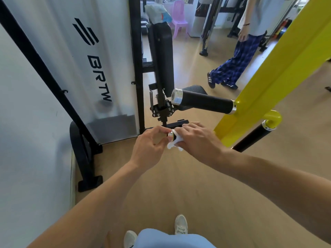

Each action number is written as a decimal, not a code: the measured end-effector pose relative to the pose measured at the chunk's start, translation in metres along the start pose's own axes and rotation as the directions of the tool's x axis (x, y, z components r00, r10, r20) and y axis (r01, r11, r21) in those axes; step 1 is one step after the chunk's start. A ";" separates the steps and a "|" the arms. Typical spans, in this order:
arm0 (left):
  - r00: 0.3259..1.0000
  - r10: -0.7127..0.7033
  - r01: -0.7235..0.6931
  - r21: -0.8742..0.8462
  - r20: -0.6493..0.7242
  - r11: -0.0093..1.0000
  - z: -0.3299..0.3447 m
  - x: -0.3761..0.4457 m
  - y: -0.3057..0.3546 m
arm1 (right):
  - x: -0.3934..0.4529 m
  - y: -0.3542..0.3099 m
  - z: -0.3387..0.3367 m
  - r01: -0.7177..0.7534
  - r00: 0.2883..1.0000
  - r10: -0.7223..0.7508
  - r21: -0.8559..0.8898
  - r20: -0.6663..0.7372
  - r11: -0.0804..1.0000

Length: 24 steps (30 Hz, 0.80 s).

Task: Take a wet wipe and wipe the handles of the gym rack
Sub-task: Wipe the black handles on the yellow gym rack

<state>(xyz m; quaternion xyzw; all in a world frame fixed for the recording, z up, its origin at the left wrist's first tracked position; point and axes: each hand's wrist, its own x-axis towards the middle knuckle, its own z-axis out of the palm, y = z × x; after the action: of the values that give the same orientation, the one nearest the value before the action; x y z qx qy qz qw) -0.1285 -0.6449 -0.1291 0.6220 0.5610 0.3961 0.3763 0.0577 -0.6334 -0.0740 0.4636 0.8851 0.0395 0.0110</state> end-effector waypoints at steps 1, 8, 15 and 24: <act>1.000 0.005 -0.005 0.006 0.001 1.000 0.000 -0.001 0.000 | -0.002 0.001 -0.003 -0.013 1.000 0.013 -0.045 0.007 0.999; 1.000 -0.006 0.007 -0.045 0.021 0.999 0.001 -0.005 -0.003 | -0.029 0.011 -0.022 -0.092 0.966 0.201 -0.511 0.162 0.854; 0.999 -0.017 0.018 -0.020 0.028 1.000 -0.003 -0.004 -0.002 | 0.006 -0.018 0.000 -0.012 1.000 0.011 -0.037 -0.010 0.999; 0.999 -0.002 0.004 -0.056 0.032 0.998 0.003 -0.012 0.000 | -0.026 0.004 -0.028 -0.110 0.966 0.192 -0.395 0.174 0.912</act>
<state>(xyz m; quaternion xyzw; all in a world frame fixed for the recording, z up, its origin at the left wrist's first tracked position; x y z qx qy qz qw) -0.1262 -0.6570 -0.1309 0.6165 0.5445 0.4011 0.4032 0.0746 -0.6544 -0.0462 0.5214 0.8156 0.1627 0.1910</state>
